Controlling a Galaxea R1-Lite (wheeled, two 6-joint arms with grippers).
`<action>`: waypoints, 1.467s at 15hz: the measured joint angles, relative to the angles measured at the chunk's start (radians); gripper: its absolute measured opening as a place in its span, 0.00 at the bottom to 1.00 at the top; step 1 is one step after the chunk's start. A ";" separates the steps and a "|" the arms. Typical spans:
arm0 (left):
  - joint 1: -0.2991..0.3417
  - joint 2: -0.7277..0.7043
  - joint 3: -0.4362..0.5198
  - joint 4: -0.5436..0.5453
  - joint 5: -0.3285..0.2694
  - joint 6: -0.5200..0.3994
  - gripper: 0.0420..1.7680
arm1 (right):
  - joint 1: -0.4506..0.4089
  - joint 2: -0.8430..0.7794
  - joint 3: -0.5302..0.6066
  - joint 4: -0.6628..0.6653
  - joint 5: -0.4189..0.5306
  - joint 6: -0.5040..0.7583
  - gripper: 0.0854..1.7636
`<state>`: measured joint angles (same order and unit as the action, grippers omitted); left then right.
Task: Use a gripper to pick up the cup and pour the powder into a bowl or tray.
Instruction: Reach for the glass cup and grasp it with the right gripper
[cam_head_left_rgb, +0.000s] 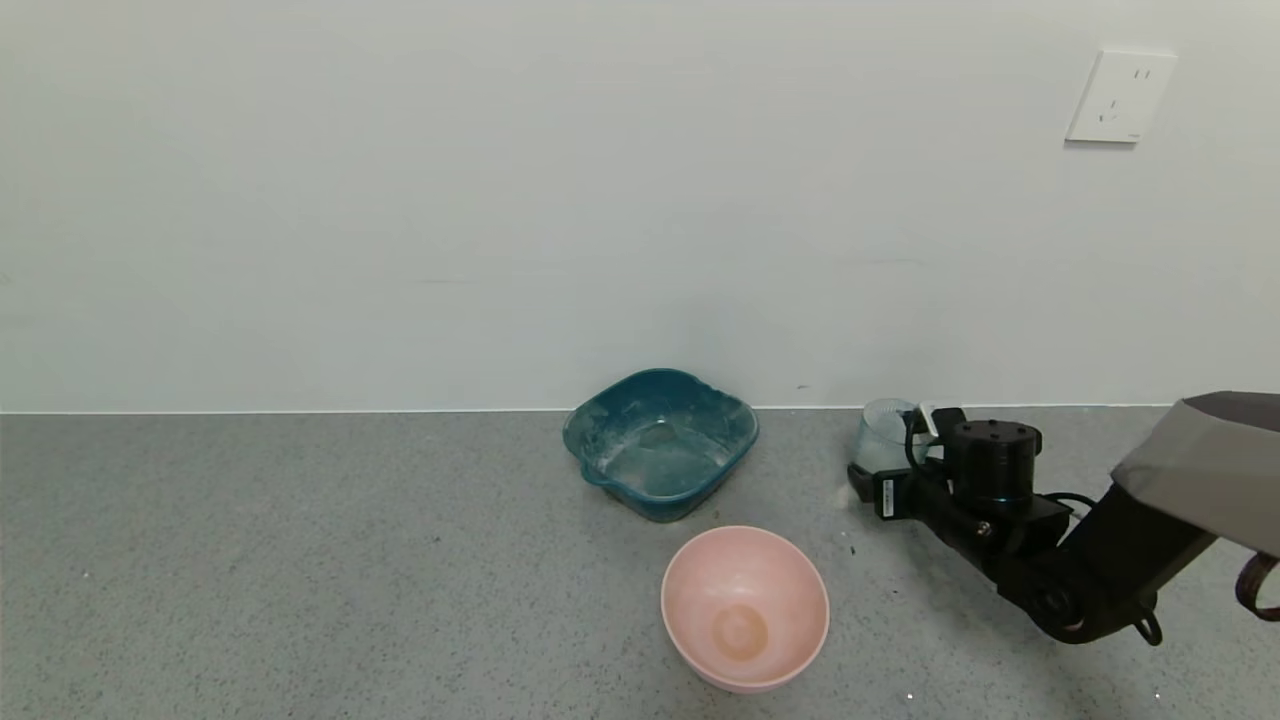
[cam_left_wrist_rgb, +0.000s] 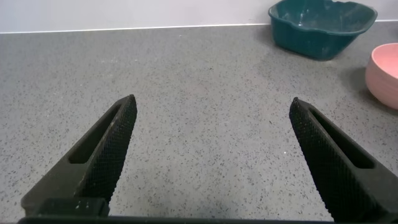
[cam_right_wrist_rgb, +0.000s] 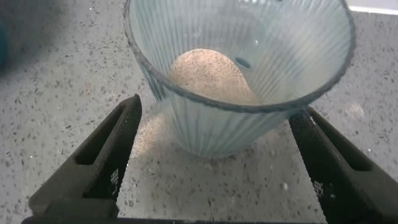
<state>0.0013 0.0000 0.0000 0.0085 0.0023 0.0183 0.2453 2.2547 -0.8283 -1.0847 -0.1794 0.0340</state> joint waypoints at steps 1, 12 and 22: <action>0.000 0.000 0.000 0.000 0.000 0.000 1.00 | -0.002 0.009 -0.007 -0.010 -0.001 0.001 0.97; 0.000 0.000 0.000 -0.001 0.000 0.000 1.00 | -0.001 0.087 -0.021 -0.180 0.000 0.006 0.97; 0.000 0.000 0.000 0.000 0.000 0.000 1.00 | -0.006 0.141 -0.033 -0.268 0.001 0.006 0.97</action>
<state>0.0017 0.0000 0.0000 0.0081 0.0028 0.0183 0.2389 2.3957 -0.8611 -1.3523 -0.1785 0.0402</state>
